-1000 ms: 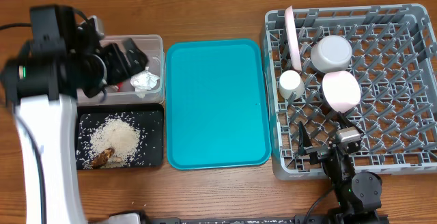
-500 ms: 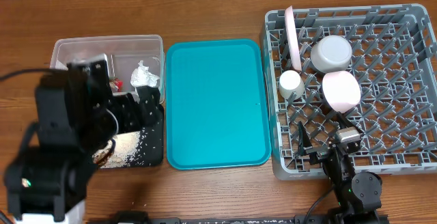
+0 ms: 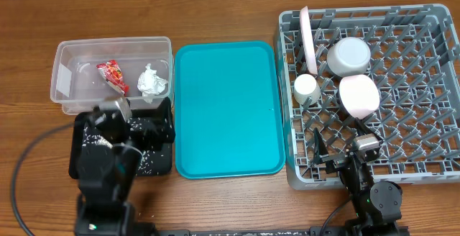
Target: Sort waste into correct bins and load items into the dishwasher
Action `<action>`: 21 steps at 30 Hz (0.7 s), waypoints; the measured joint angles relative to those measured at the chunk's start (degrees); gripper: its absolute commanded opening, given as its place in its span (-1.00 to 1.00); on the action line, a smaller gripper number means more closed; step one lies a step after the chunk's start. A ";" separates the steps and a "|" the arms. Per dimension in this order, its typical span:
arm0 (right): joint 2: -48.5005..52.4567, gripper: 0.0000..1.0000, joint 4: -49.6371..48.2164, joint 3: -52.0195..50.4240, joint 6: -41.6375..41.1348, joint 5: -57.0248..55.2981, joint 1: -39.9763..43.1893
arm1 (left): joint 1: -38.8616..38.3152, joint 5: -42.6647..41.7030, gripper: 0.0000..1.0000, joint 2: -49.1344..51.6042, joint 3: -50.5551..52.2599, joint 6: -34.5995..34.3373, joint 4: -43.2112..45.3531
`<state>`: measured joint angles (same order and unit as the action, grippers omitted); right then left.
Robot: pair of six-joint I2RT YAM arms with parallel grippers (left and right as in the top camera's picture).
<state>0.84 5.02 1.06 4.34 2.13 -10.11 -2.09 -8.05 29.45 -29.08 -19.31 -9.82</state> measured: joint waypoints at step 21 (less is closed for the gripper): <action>0.00 1.00 0.00 0.00 -0.02 0.00 0.00 | 3.13 1.57 1.00 -23.69 27.67 0.20 14.84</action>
<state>0.84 5.02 1.06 4.32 2.13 -10.11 1.04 -6.48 5.76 -1.41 -19.11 5.02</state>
